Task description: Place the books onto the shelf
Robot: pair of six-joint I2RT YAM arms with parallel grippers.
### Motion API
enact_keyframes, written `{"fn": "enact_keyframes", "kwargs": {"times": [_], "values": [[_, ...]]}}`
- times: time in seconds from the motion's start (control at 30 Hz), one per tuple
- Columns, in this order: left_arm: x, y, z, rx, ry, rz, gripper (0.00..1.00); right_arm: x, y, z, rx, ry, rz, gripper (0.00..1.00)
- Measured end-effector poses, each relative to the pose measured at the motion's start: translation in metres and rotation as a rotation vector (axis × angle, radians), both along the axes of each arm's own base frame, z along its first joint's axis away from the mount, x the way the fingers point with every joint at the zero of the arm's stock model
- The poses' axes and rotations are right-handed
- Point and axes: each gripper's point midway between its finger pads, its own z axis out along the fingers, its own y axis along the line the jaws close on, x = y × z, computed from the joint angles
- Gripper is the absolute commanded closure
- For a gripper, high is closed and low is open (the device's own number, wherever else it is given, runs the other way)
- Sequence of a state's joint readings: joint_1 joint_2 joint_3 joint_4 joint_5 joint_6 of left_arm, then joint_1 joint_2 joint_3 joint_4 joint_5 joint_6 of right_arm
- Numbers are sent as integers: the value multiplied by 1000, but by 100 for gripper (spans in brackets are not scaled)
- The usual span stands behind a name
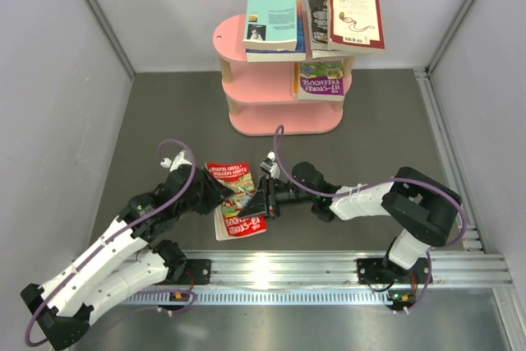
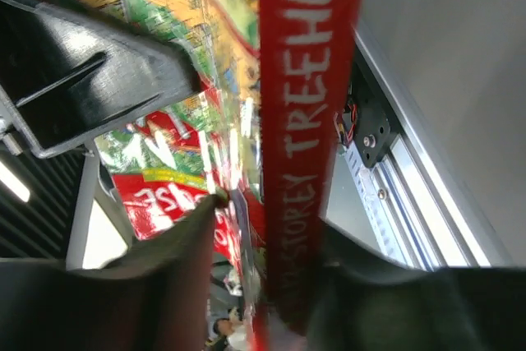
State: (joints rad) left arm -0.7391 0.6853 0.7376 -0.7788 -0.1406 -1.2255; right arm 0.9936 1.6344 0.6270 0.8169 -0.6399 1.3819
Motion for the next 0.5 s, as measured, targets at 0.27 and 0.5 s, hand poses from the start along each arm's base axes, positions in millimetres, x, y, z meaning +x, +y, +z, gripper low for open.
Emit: {"fn": "enact_keyframes", "kwargs": {"times": [0.27,0.5], "values": [[1,1,3,1,-1,12,89,-3,-6,11,-31,3,-8,100],[9,8,34,-12,-74,52,2,11,-13,66,-119,-160,-19,100]]}}
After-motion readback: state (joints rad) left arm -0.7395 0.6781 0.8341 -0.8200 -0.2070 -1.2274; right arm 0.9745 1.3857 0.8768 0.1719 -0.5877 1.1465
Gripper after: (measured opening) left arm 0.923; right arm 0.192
